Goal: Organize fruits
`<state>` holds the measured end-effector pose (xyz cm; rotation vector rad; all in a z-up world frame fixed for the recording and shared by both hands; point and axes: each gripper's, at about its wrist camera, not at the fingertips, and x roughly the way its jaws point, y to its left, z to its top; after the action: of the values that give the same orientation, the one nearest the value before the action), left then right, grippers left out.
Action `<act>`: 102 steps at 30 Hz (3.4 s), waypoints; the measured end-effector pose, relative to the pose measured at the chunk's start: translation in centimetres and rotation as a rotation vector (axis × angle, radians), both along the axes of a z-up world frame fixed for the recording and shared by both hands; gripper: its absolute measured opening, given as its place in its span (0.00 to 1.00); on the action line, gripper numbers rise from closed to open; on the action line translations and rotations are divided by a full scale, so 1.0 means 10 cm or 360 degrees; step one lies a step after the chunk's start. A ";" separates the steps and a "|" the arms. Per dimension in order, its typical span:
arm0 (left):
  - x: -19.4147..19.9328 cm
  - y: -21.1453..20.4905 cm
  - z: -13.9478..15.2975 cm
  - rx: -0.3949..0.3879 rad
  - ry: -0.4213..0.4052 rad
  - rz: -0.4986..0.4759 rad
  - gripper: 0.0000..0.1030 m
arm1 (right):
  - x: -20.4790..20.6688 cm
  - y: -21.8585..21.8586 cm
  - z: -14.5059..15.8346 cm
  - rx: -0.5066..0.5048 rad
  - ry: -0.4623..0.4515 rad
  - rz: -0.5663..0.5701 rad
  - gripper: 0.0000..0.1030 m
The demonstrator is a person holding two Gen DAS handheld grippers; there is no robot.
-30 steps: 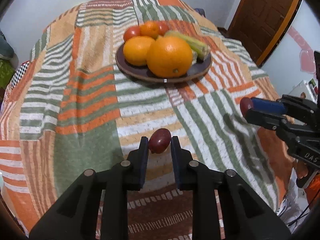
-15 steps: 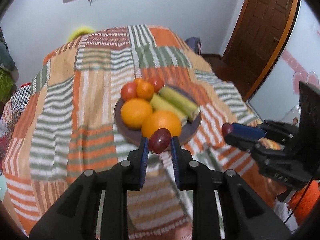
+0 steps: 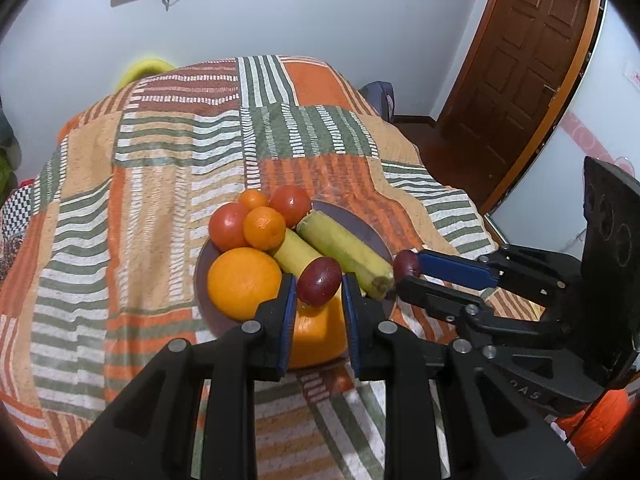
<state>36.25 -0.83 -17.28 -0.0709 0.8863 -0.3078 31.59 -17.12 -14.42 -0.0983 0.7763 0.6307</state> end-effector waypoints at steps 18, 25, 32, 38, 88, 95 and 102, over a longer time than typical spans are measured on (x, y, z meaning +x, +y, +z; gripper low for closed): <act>0.38 -0.02 -0.35 0.0004 0.0127 0.0065 0.22 | 0.35 0.10 -0.27 -0.0022 0.0079 -0.0028 0.21; 0.39 -0.03 -0.38 0.0004 0.0142 0.0074 0.22 | 0.34 0.11 -0.30 -0.0012 0.0092 -0.0042 0.21; 0.33 0.04 -0.33 -0.0025 0.0140 0.0081 0.22 | 0.34 0.11 -0.29 -0.0019 0.0113 -0.0026 0.22; 0.16 0.14 -0.15 -0.0042 0.0088 0.0124 0.22 | 0.28 0.06 -0.18 0.0002 0.0097 -0.0045 0.30; -3.14 -0.12 2.15 0.0076 -0.1163 0.0394 1.00 | -2.22 -0.56 1.87 0.0430 -0.0994 -0.0401 1.00; -3.19 -0.10 2.16 0.0061 -0.1161 0.0405 1.00 | -2.25 -0.55 1.86 0.0434 -0.0961 -0.0372 1.00; -3.20 -0.10 2.16 0.0056 -0.1155 0.0405 1.00 | -2.32 -0.55 1.85 0.0427 -0.0976 -0.0364 1.00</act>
<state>4.23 -1.78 4.31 -0.0339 0.1570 -0.0635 8.42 -22.60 4.04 0.0437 0.1039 0.4443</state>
